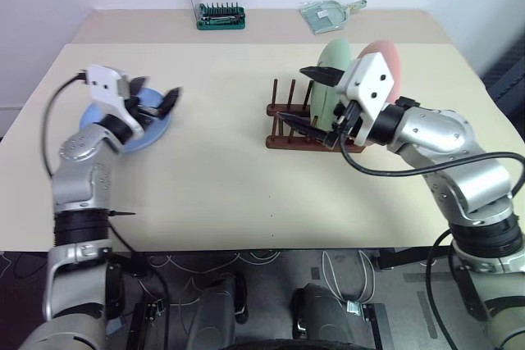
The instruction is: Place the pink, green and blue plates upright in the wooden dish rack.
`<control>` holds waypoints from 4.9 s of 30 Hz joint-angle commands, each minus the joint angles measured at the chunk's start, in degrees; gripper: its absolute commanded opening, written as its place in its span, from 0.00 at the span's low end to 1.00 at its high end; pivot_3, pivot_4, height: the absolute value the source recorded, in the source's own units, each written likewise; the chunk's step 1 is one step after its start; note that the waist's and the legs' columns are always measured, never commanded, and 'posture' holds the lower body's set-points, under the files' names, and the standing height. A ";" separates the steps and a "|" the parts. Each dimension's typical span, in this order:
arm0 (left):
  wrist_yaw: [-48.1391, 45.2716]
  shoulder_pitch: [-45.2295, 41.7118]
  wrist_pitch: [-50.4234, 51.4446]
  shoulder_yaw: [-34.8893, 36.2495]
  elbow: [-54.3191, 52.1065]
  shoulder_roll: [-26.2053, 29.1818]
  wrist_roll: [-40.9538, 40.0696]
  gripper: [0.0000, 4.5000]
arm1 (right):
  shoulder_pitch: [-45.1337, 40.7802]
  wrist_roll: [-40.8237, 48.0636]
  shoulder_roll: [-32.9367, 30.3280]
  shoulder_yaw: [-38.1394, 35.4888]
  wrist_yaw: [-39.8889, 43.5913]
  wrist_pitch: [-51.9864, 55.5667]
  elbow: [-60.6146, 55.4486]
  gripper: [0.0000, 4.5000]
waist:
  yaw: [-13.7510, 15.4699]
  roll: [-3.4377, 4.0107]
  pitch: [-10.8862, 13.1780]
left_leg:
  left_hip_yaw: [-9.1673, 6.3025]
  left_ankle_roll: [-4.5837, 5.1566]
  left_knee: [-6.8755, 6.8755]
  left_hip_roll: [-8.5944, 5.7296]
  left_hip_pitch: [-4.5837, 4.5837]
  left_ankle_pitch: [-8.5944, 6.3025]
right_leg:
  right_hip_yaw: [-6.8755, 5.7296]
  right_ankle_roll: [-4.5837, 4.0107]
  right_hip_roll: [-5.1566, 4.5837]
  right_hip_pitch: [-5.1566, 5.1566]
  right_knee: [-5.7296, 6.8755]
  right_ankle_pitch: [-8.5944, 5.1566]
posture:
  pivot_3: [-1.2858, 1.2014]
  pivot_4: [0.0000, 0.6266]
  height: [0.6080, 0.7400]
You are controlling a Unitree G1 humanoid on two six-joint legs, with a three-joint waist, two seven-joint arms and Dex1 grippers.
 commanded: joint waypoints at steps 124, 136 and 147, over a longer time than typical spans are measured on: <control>-29.41 15.80 1.52 -14.73 -30.72 -1.03 -12.47 0.99 | -0.76 20.28 33.52 -17.80 -19.12 12.07 3.99 0.00 | 0.02 -0.64 0.00 | -0.08 -0.27 -0.09 0.04 -0.26 0.16 | -0.04 -0.09 0.15 -0.34 0.11 0.07 | 0.52 0.24 0.97; -28.91 15.05 5.31 -14.89 -34.11 -1.27 -14.05 0.99 | -0.74 25.32 32.82 -19.53 -22.40 13.92 6.91 0.00 | 0.04 -0.63 -0.01 | -0.08 -0.27 -0.08 0.04 -0.21 0.16 | -0.04 -0.09 0.14 -0.29 0.11 0.08 | 0.52 0.24 0.97; -27.41 13.95 8.68 -15.12 -37.04 -1.40 -14.49 0.99 | -1.53 26.68 32.84 -19.55 -22.49 12.29 6.51 0.00 | 0.05 -0.63 -0.01 | -0.08 -0.27 -0.08 0.04 -0.22 0.16 | -0.03 -0.09 0.14 -0.29 0.11 0.07 | 0.52 0.24 0.97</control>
